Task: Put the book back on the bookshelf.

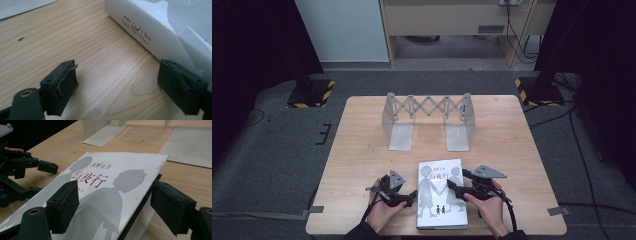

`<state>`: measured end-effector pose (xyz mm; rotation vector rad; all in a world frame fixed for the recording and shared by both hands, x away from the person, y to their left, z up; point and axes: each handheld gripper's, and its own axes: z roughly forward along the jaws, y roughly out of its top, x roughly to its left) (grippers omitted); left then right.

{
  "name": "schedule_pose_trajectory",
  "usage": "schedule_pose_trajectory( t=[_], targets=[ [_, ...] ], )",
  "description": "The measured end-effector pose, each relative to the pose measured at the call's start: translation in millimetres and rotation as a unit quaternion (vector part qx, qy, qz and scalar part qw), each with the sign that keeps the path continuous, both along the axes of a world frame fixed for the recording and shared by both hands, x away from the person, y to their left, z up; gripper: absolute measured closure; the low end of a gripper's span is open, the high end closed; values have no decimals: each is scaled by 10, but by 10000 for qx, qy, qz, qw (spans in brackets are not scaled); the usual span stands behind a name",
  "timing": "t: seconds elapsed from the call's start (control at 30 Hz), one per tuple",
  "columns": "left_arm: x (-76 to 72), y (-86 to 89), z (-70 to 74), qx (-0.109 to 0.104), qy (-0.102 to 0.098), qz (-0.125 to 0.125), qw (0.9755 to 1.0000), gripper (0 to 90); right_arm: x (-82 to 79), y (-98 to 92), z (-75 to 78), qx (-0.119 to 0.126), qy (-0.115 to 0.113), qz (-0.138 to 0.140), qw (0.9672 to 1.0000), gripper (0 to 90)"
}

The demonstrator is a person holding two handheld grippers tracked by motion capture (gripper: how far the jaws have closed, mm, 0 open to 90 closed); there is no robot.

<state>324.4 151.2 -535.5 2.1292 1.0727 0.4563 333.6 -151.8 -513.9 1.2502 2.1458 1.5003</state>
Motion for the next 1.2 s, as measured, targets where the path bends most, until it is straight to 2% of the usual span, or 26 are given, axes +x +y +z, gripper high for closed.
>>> schedule_pose_trajectory(
  t=[0.3,0.43,0.57,0.63,0.67,0.87,0.97,1.2],
  targets=[
    [21,-2,-8,14,52,107,9999,67,25,37,63,213,-19,59,9998,225],
    [32,-3,-13,43,92,179,9998,32,27,67,65,183,-22,52,9998,224],
    [35,-3,-12,58,108,192,9997,24,24,69,71,257,17,81,9996,227],
    [35,-3,-12,58,112,195,9997,24,18,76,57,271,62,92,9996,237],
    [35,-3,-12,59,113,192,9997,23,10,90,37,290,153,141,9994,238],
    [36,-1,-12,62,114,183,9997,22,9,96,27,319,219,135,9992,252],
    [36,-1,-12,62,115,182,9997,22,21,135,9,311,365,231,9986,243],
    [37,6,-11,43,104,165,9998,40,63,159,-17,316,461,304,9980,238]
  ],
)
